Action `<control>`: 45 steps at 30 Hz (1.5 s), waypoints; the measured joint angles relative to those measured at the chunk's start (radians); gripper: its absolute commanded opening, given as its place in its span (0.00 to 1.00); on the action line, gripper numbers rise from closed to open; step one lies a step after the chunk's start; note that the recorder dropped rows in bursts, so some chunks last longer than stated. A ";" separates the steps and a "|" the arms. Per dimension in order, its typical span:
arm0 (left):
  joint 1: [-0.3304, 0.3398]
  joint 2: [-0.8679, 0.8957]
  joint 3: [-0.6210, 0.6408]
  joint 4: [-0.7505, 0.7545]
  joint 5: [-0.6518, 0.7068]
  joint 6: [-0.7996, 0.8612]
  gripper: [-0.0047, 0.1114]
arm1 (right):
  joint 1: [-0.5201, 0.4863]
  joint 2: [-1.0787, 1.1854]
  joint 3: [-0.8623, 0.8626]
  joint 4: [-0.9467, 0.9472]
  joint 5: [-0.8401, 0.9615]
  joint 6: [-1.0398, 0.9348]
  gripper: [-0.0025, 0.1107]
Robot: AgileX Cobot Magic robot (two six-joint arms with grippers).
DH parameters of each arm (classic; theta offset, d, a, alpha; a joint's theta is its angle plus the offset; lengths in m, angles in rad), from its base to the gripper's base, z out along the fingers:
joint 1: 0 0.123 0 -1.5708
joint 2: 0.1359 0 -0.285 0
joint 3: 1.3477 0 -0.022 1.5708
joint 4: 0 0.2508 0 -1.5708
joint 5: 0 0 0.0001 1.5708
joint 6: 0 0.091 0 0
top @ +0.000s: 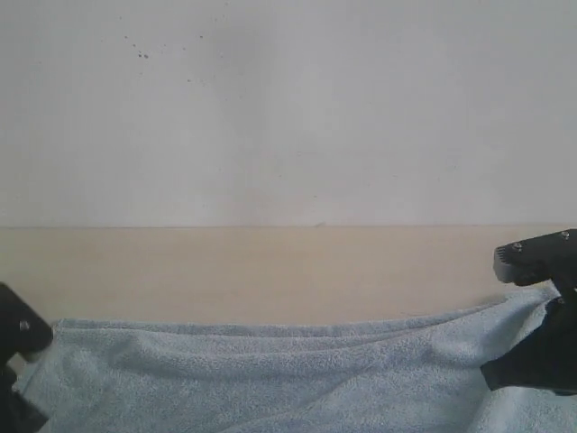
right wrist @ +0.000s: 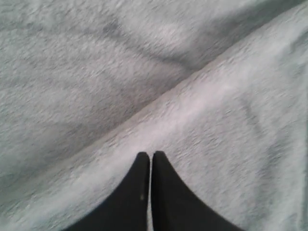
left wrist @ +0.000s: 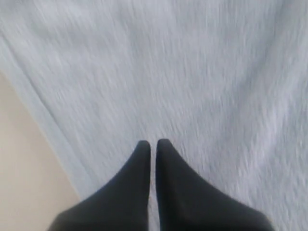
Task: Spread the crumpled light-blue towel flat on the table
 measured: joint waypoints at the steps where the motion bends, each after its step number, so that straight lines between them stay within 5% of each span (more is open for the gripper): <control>1: 0.000 -0.014 0.000 0.005 -0.066 0.002 0.07 | -0.014 0.009 0.000 -0.091 -0.025 0.065 0.03; 6: 0.000 -0.023 0.000 0.010 -0.400 0.001 0.07 | -0.174 0.080 -0.004 -0.455 0.090 0.425 0.03; 11: 0.000 0.073 -0.032 -0.174 -0.685 -0.049 0.07 | -0.320 0.098 -0.006 -0.397 0.288 0.348 0.03; 17: 0.000 0.257 -0.170 -0.203 -0.568 -0.131 0.07 | -0.335 0.143 -0.006 -0.191 0.348 0.148 0.03; 31: 0.000 0.308 -0.180 -0.109 -0.545 -0.130 0.07 | -0.335 0.290 -0.007 -0.182 0.167 0.147 0.03; 45: 0.000 0.308 -0.180 -0.107 -0.545 -0.130 0.07 | -0.335 0.296 -0.008 -0.254 0.257 0.179 0.03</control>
